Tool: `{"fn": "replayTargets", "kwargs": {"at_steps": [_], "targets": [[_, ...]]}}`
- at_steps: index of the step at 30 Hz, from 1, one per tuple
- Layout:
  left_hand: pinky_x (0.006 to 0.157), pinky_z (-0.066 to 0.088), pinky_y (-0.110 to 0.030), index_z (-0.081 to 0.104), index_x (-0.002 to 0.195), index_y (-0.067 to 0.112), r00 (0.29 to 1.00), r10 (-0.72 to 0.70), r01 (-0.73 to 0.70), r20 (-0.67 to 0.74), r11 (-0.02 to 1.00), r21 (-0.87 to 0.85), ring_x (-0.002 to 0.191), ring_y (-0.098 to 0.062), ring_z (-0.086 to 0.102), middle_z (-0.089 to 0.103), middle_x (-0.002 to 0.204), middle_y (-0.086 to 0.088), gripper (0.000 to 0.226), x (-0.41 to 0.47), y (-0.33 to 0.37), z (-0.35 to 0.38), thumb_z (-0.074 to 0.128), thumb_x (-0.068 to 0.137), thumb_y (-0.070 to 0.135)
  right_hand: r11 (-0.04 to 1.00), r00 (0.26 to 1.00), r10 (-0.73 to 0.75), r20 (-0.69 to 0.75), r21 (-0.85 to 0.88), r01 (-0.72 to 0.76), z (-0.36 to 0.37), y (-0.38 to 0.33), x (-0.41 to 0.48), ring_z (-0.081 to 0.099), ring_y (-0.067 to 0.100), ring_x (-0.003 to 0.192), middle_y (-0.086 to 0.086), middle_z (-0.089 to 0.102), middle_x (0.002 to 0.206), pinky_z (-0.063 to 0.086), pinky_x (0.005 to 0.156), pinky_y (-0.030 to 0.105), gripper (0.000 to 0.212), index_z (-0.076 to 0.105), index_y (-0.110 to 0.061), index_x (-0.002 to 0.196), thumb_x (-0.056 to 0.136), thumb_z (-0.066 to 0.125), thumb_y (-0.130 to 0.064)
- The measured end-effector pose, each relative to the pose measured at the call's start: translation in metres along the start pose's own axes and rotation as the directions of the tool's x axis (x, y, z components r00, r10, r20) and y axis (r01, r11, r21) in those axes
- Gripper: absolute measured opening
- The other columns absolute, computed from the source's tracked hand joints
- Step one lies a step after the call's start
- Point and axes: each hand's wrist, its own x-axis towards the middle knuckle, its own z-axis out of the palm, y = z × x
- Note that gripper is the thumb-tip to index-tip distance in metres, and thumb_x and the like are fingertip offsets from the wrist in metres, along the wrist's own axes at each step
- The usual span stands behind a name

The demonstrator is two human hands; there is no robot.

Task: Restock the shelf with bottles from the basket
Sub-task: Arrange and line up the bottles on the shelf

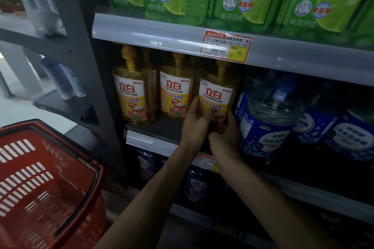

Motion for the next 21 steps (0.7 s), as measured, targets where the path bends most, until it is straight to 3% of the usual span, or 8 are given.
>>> {"fn": "replayTargets", "kwargs": {"at_steps": [3, 8, 11, 15, 21], "targets": [[0.103, 0.053, -0.032, 0.054, 0.145, 0.028, 1.000, 0.019, -0.019, -0.003, 1.000, 0.002, 0.121, -0.006, 0.065, 0.070, 0.131, 0.009, 0.050, -0.006, 0.001, 0.004, 0.065, 0.098, 0.014, 0.999, 1.000, -0.005, 0.007, 0.032, 0.005, 0.002, 0.000, 0.003, 0.053, 0.017, 0.131, -0.006, 0.059, 0.141, 0.039, 0.102, 0.027, 0.057, 0.050, -0.037, 0.144, 0.097, 0.057, -0.005], [0.091, 0.054, -0.018, 0.058, 0.142, 0.025, 1.000, -0.027, 0.027, 0.001, 0.998, -0.060, 0.115, -0.001, 0.067, 0.072, 0.127, 0.010, 0.045, -0.013, 0.009, 0.001, 0.063, 0.099, 0.013, 1.000, 1.000, 0.011, 0.009, 0.016, -0.011, 0.005, 0.007, 0.011, 0.056, 0.018, 0.129, -0.007, 0.063, 0.135, 0.045, 0.111, 0.043, 0.053, 0.052, -0.044, 0.139, 0.096, 0.061, -0.013], [0.095, 0.053, -0.023, 0.061, 0.140, 0.027, 0.999, -0.051, 0.051, -0.002, 0.997, -0.061, 0.116, -0.002, 0.066, 0.072, 0.126, 0.011, 0.040, -0.016, 0.014, -0.004, 0.063, 0.101, 0.018, 1.000, 1.000, -0.002, 0.031, 0.004, 0.002, 0.006, 0.012, 0.015, 0.057, 0.018, 0.128, -0.009, 0.065, 0.133, 0.047, 0.109, 0.047, 0.061, 0.053, -0.047, 0.137, 0.092, 0.063, -0.007], [0.111, 0.048, -0.036, 0.054, 0.148, 0.020, 0.995, -0.103, 0.101, -0.018, 0.990, -0.094, 0.129, -0.013, 0.060, 0.066, 0.138, 0.002, 0.048, -0.017, 0.013, -0.008, 0.063, 0.100, 0.020, 0.999, 0.997, 0.006, 0.072, 0.047, -0.010, 0.010, 0.015, 0.015, 0.057, 0.017, 0.129, -0.011, 0.064, 0.134, 0.049, 0.108, 0.048, 0.059, 0.052, -0.050, 0.136, 0.094, 0.065, -0.012], [0.104, 0.051, -0.031, 0.057, 0.145, 0.022, 0.992, -0.117, 0.114, -0.035, 0.989, -0.094, 0.121, -0.008, 0.063, 0.068, 0.132, 0.005, 0.047, -0.016, 0.011, -0.009, 0.064, 0.099, 0.020, 0.999, 0.998, 0.003, 0.055, 0.032, -0.005, 0.015, 0.015, 0.017, 0.054, 0.019, 0.132, -0.010, 0.061, 0.137, 0.047, 0.109, 0.046, 0.064, 0.049, -0.048, 0.141, 0.092, 0.062, -0.008]]}}
